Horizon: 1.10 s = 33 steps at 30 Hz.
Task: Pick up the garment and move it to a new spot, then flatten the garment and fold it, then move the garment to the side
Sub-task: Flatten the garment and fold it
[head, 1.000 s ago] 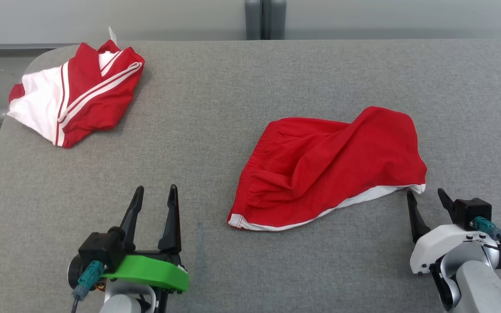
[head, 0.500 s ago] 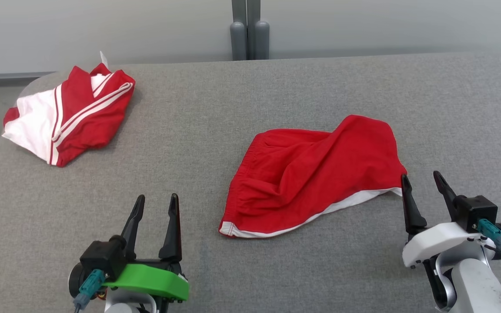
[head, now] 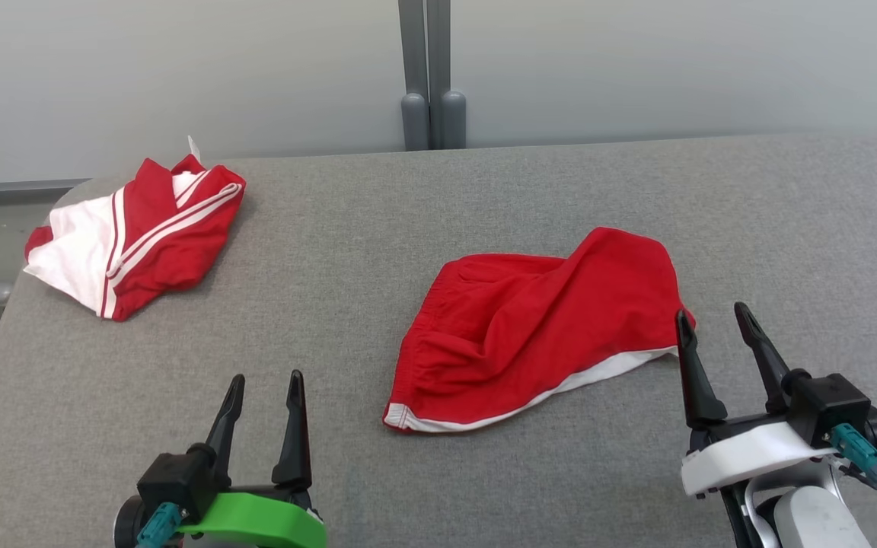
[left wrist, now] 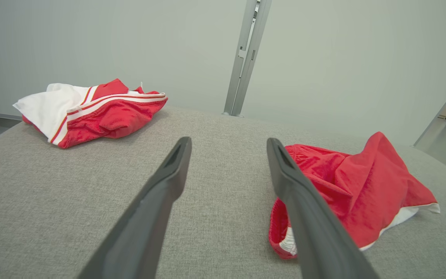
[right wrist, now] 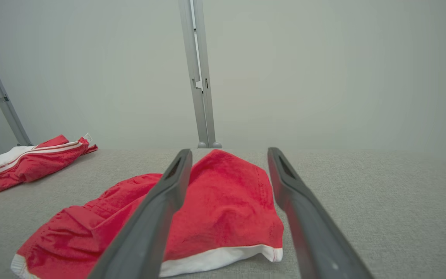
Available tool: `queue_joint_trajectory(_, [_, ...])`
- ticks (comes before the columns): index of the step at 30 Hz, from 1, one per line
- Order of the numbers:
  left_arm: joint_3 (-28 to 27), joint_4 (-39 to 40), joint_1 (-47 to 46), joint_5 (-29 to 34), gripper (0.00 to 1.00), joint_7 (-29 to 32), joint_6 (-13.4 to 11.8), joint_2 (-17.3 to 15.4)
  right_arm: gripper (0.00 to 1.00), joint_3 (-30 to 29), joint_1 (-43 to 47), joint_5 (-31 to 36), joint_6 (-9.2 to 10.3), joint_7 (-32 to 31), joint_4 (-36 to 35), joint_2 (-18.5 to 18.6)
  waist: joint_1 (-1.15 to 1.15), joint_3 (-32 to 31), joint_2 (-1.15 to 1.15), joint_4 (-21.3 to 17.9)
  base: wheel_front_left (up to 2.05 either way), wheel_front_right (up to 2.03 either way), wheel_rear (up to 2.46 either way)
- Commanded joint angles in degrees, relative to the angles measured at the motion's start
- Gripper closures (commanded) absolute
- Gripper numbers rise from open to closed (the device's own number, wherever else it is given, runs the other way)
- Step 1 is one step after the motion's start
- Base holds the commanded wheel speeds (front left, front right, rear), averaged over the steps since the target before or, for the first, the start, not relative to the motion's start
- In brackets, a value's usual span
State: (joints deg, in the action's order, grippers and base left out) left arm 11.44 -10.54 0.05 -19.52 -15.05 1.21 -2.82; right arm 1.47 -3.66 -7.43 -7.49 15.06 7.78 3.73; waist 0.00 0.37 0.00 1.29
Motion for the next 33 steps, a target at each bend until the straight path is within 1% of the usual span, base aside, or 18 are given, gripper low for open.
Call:
queue_joint_trajectory(1, [-0.2, 0.1, 1.0, 0.5, 0.0, -0.2, -0.2, -0.1, 0.0, 0.0, 0.8, -0.7, -0.01, 0.2, -0.2, -0.2, 0.0, -0.2, 0.0, 0.1, 0.0, 0.0, 0.0])
queue_joint_trajectory(11, [-0.6, 0.2, 1.7, 0.8, 0.0, -0.2, -0.4, -0.1, 0.0, -0.5, 1.9, -1.1, -0.01, 0.2, 1.3, -0.8, 0.0, -0.4, 0.0, 0.2, 0.0, 0.0, 0.0])
queue_joint_trajectory(25, [-0.2, -0.7, 1.3, 1.2, 0.0, -0.2, 0.1, -0.1, 0.0, 0.1, 1.0, -1.9, -0.01, 0.2, 1.9, -0.8, 0.0, 0.1, 0.0, -0.1, 0.0, 0.0, 0.0])
queue_joint_trajectory(27, [0.3, -1.5, 0.9, 1.3, 0.0, -0.2, 0.4, -0.1, 0.0, 0.2, 0.9, -2.0, -0.01, 0.2, 2.0, -0.8, 0.0, 0.4, 0.0, -0.2, 0.0, 0.0, 0.0])
queue_joint_trajectory(33, [4.0, -6.2, -1.3, 2.0, 0.0, 0.8, 2.7, -0.3, 0.0, 0.6, 0.0, -2.1, -0.01, 0.2, 2.1, -0.8, 0.0, 1.6, 0.0, -0.8, 0.0, 0.0, 0.0])
